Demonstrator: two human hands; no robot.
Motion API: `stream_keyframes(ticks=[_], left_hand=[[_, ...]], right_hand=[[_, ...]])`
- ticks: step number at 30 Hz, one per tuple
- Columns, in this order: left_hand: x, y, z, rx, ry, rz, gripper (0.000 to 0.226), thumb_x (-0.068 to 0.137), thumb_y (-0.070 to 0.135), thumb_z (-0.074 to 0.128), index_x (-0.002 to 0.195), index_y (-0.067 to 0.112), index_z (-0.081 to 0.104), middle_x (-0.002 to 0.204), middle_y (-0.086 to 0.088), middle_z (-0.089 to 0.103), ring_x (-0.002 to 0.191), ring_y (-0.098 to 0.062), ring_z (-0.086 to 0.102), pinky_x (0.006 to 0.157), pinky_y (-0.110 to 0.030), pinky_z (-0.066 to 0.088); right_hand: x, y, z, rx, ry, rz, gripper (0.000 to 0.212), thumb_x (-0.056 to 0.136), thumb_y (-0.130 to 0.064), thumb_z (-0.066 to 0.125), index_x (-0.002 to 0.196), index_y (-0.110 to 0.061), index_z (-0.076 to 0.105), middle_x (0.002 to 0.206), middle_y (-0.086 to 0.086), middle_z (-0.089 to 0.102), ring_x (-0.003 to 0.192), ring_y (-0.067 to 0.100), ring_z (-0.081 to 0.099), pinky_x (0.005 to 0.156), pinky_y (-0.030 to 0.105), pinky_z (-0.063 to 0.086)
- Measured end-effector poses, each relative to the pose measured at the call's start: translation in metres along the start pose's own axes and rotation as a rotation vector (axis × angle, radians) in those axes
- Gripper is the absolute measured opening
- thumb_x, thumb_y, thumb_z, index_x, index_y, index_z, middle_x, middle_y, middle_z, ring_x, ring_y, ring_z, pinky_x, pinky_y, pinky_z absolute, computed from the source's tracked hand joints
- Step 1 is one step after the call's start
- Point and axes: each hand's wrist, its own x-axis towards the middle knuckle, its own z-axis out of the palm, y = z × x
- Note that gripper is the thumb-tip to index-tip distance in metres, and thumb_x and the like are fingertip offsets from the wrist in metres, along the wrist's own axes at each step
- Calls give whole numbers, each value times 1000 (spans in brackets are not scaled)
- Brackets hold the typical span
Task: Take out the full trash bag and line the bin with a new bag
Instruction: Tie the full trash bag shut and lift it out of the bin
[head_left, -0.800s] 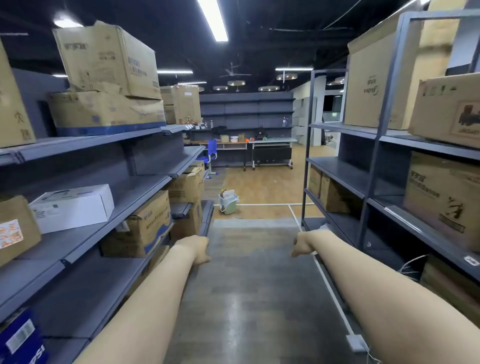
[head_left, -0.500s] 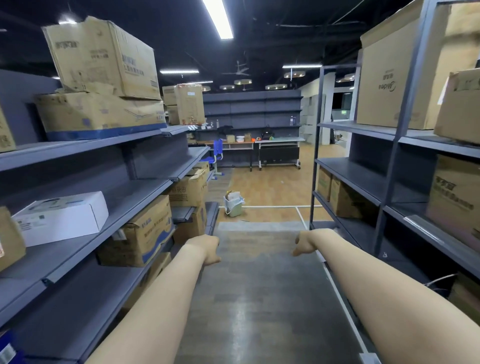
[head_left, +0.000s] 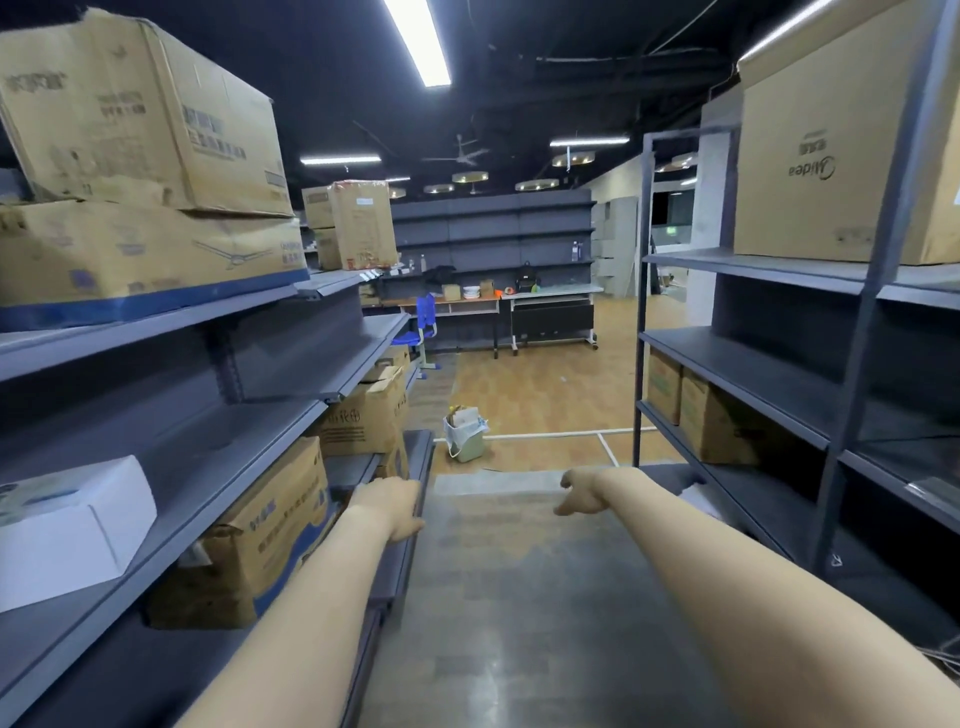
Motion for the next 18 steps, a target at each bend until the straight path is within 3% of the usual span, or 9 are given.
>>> stream_keyframes(ticks=[5,18], left_hand=[[56,-7,0,6,24,53,49,91,43,51,130,12,43,130,-10,51,120,-30,50,98,-43,40],[224,11,11,-127,-33,84,61,90,48,52,137,11,38,138,-10,47,125,-28,47,101,-39,42]], right_hand=[[51,-1,-9,56,78,-23,64,93,-41,51,146,-14,29,151,7,34,137,26,36,110,35,33],[214,34,-59,37,58,-65,65,93,-40,51,147,-15,27,151,7,33,136,26,36,109,36,34]])
